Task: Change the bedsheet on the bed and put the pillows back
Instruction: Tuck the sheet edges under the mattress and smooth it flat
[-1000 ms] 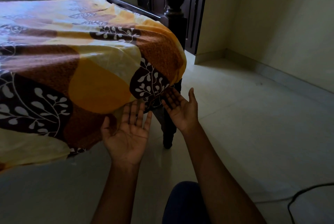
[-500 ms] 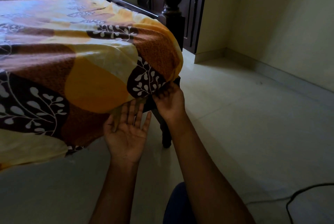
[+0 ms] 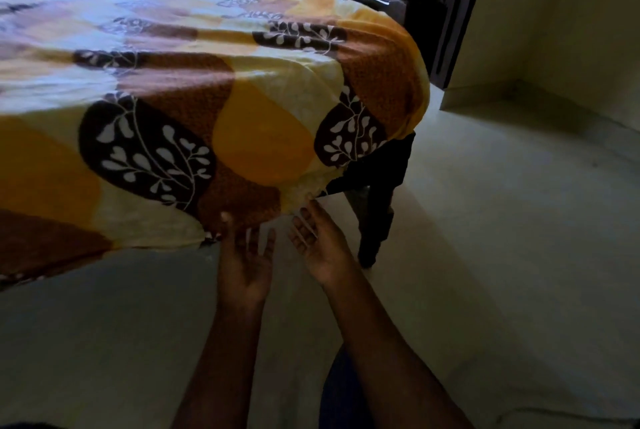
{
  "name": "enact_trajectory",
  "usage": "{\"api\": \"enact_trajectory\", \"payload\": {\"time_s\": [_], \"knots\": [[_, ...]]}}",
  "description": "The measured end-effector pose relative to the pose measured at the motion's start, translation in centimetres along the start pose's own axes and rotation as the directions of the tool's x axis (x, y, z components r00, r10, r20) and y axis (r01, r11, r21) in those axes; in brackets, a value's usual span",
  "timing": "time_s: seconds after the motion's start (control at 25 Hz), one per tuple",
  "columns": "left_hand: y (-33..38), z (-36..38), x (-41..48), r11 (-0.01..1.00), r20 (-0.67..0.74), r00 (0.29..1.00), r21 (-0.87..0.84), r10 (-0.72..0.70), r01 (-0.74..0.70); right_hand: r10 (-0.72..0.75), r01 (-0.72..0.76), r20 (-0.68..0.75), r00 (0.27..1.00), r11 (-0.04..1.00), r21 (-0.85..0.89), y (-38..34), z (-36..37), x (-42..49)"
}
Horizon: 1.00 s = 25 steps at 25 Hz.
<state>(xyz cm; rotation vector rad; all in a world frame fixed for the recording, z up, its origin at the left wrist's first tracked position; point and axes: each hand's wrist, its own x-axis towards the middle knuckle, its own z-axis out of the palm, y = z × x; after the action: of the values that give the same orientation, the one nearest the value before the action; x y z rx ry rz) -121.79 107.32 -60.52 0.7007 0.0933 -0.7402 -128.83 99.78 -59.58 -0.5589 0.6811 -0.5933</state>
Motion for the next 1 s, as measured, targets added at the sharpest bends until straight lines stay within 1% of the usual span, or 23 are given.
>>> {"api": "enact_trajectory", "payload": {"time_s": [0.08,0.16,0.24,0.32,0.4,0.48,0.56,0.64,0.68,0.72,0.76,0.84,0.88,0.92,1.0], "knots": [[1.6,-0.4,1.2,0.997,0.029,0.999,0.071,0.039,-0.041,-0.024,0.023,-0.02,1.0,0.999,-0.039,0.2,0.9,0.9],[1.8,-0.8,1.9,0.987,-0.025,0.999,0.162,0.031,-0.026,-0.079,0.067,-0.08,0.994,0.987,-0.145,0.4,0.8,2.0],[1.9,-1.1,2.6,0.973,-0.101,0.993,0.228,0.052,-0.028,-0.111,0.065,-0.168,0.979,0.965,-0.255,0.8,0.0,3.0],[1.6,-1.7,2.9,0.962,-0.135,0.988,0.271,0.08,-0.041,-0.109,0.03,-0.234,0.966,0.948,-0.316,1.2,-0.8,3.5],[1.4,-1.5,2.8,0.946,-0.15,0.982,0.319,0.115,-0.062,-0.078,-0.011,-0.268,0.96,0.948,-0.318,1.1,-0.6,4.0],[1.4,-1.3,2.6,0.939,-0.184,0.976,0.341,0.118,-0.049,-0.043,-0.07,-0.321,0.946,0.94,-0.335,0.9,0.1,4.2],[2.0,-1.2,1.8,0.941,-0.192,0.98,0.338,0.058,0.01,-0.01,-0.089,-0.34,0.94,0.958,-0.272,1.0,0.7,4.0],[2.8,-1.5,0.0,0.934,-0.267,0.964,0.341,-0.017,0.111,0.008,-0.056,-0.304,0.953,0.987,-0.15,1.3,0.8,3.3],[3.1,-1.7,-1.4,0.933,-0.315,0.949,0.332,-0.027,0.137,0.017,-0.045,-0.277,0.961,0.995,-0.094,1.5,0.7,2.9],[3.3,-1.7,-2.9,0.947,-0.337,0.941,0.298,-0.01,0.117,0.026,-0.036,-0.251,0.968,0.999,-0.038,1.8,0.6,2.5],[3.6,-1.2,-4.3,0.966,-0.308,0.951,0.248,0.008,0.072,0.022,-0.019,-0.235,0.972,1.0,0.014,1.9,0.5,2.2],[4.6,1.0,-6.6,0.992,-0.13,0.991,0.127,0.003,0.014,-0.031,0.054,-0.207,0.978,0.993,0.104,2.0,0.6,1.7],[5.0,2.3,-7.1,0.998,-0.044,0.999,0.067,-0.017,0.02,-0.067,0.095,-0.203,0.977,0.987,0.129,2.0,0.8,1.7],[5.3,3.5,-7.1,0.999,0.007,0.999,0.017,-0.038,0.038,-0.096,0.127,-0.217,0.971,0.983,0.136,1.8,0.9,1.7],[5.8,5.1,-6.9,0.998,0.033,0.998,-0.01,-0.057,0.058,-0.128,0.158,-0.263,0.956,0.983,0.096,1.2,1.0,2.0]]}}
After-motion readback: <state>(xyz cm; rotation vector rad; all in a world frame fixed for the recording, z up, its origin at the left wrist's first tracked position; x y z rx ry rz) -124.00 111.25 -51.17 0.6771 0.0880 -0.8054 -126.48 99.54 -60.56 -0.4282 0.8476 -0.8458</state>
